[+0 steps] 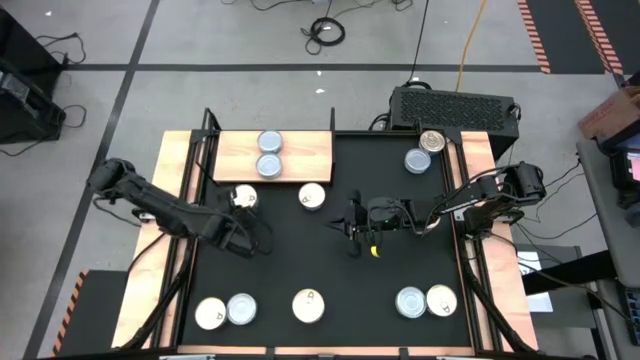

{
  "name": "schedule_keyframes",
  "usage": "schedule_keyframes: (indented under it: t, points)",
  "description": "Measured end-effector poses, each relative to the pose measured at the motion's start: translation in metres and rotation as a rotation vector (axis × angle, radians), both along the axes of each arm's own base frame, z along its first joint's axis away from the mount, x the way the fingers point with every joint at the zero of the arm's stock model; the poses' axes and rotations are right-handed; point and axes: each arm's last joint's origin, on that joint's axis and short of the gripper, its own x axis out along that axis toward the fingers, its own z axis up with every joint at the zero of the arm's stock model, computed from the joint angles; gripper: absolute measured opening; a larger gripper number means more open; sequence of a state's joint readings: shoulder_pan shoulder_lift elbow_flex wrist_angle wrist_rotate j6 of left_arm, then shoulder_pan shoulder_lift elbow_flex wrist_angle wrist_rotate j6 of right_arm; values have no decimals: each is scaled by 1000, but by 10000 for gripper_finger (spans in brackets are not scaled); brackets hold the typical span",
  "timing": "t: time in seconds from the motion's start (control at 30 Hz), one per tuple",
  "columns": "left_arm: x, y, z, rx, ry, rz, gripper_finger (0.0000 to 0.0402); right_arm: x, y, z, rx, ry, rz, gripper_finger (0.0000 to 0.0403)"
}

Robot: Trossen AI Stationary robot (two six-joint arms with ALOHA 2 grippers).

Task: Stack canned seafood by type on shelf
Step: Put the blue tuna can on the shelf

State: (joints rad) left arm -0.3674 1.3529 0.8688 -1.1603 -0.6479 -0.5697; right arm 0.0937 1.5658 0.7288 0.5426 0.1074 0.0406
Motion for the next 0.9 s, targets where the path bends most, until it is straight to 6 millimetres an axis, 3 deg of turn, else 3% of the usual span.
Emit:
schedule_keyframes:
  t: [0.5,0.9]
  points:
    - [9,63,0,24,199,29,7,0,0,-1,-26,13,8,0]
    - [2,109,17,13,132,71,8,-1,0,-2,-35,21,10,0]
